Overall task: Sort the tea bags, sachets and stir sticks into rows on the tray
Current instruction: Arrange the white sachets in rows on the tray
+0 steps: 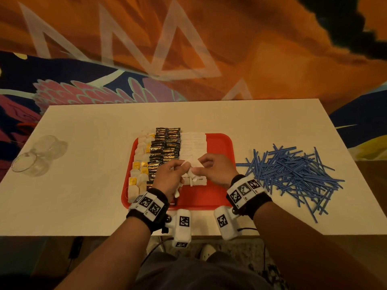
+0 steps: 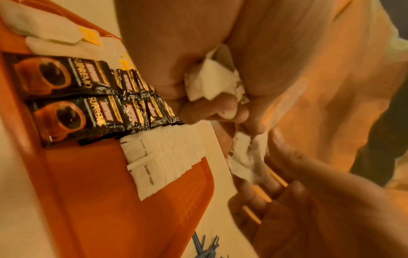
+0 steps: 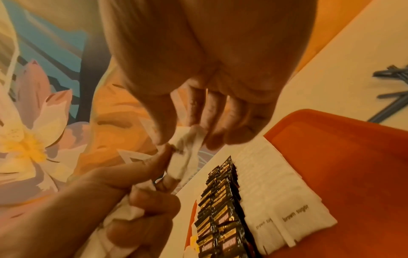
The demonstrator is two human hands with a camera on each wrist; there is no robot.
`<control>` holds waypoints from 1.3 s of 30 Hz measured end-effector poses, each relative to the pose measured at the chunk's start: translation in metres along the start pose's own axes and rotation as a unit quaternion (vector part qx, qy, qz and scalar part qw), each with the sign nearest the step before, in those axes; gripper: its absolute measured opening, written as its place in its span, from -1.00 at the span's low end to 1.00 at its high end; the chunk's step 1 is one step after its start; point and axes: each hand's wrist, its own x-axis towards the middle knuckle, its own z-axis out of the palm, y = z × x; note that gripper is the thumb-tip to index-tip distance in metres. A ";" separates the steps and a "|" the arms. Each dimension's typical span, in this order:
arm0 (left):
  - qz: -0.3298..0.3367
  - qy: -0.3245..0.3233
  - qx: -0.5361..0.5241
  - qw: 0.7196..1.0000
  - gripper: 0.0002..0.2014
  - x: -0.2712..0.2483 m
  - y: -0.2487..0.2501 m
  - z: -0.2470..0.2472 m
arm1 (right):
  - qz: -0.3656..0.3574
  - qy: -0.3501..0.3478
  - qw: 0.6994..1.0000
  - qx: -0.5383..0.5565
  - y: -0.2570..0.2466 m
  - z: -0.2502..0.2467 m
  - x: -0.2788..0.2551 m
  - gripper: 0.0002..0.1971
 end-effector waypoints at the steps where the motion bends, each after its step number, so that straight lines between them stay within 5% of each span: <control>1: -0.016 0.006 -0.012 1.000 -0.93 0.001 -0.002 -0.001 | 0.011 0.004 1.000 0.020 0.001 0.002 0.000 -0.79; 6: -0.035 -0.020 0.024 0.999 -0.88 0.005 -0.009 -0.007 | 0.024 0.038 0.996 0.082 0.006 0.010 0.006 -0.90; 12: 0.026 0.018 0.085 0.996 -0.81 0.013 -0.015 -0.011 | 0.044 0.035 0.992 0.111 0.013 0.018 0.014 -0.92; 18: 0.026 0.037 0.109 0.993 -0.80 0.022 -0.029 -0.017 | 0.119 0.011 0.985 0.124 0.035 0.038 0.019 -0.76; 23: -0.053 0.055 0.086 0.993 -0.82 0.025 -0.040 -0.034 | 0.154 0.033 0.987 -0.035 0.064 0.037 0.023 -0.65; 33: -0.088 0.078 0.077 0.990 -0.81 0.030 -0.049 -0.075 | 0.206 0.029 0.976 -0.057 0.077 0.071 0.042 -0.62; 39: -0.095 0.088 0.053 0.990 -0.81 0.035 -0.053 -0.093 | 0.214 0.066 0.969 -0.105 0.074 0.089 0.055 -0.80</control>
